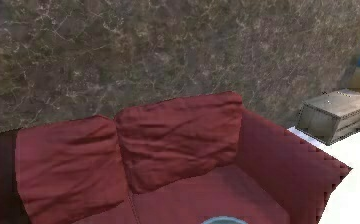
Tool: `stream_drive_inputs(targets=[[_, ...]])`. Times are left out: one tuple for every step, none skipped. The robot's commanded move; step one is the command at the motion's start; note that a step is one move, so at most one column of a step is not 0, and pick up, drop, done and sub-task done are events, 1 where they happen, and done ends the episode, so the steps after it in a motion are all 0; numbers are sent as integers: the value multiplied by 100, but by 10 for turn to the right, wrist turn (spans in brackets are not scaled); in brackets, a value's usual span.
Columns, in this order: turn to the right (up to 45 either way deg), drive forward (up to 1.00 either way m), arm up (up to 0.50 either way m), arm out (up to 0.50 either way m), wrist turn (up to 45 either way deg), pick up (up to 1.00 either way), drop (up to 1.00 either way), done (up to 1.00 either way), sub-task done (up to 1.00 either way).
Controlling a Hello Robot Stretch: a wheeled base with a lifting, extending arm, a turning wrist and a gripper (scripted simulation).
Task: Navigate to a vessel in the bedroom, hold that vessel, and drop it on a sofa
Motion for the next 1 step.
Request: stream_drive_inputs(targets=[[90, 0, 0, 0, 0, 0, 0, 0, 0]])
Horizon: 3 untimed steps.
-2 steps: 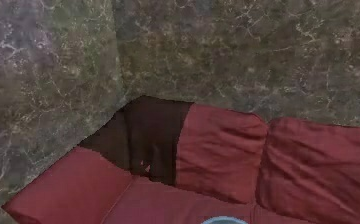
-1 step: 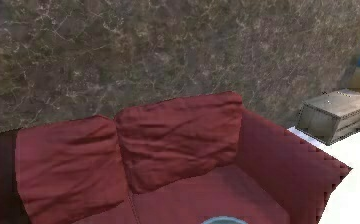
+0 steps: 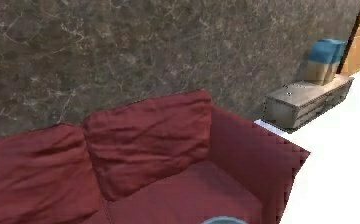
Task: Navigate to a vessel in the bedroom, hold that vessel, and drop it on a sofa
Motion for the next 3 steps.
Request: stream_drive_inputs(targets=[[-450, 0, 0, 0, 0, 0, 0, 0, 0], [-120, 0, 0, 0, 0, 0, 0, 0, 0], [450, 0, 0, 0, 0, 0, 0, 0, 0]])
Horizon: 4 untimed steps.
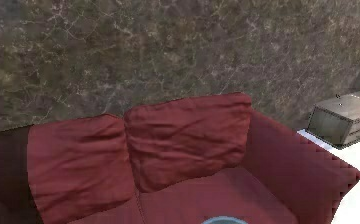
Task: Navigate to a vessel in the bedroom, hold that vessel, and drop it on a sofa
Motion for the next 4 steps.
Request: stream_drive_inputs(targets=[[90, 0, 0, 0, 0, 0, 0, 0, 0], [60, 0, 0, 0, 0, 0, 0, 0, 0], [0, 10, 0, 0, 0, 0, 0, 0, 0], [-450, 0, 0, 0, 0, 0, 0, 0, 0]])
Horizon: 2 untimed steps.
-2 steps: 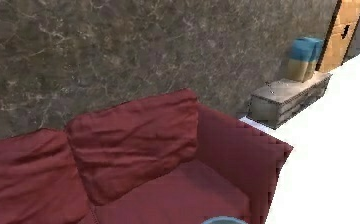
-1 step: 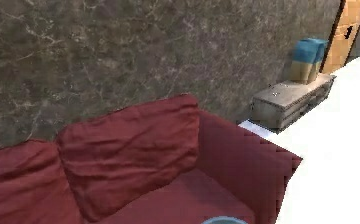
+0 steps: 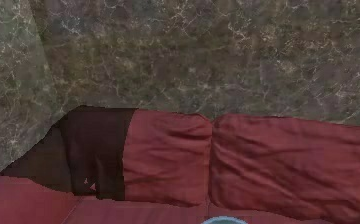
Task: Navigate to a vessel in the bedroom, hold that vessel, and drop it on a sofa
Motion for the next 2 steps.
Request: stream_drive_inputs(targets=[[-150, 0, 0, 0, 0, 0, 0, 0, 0], [450, 0, 0, 0, 0, 0, 0, 0, 0]])
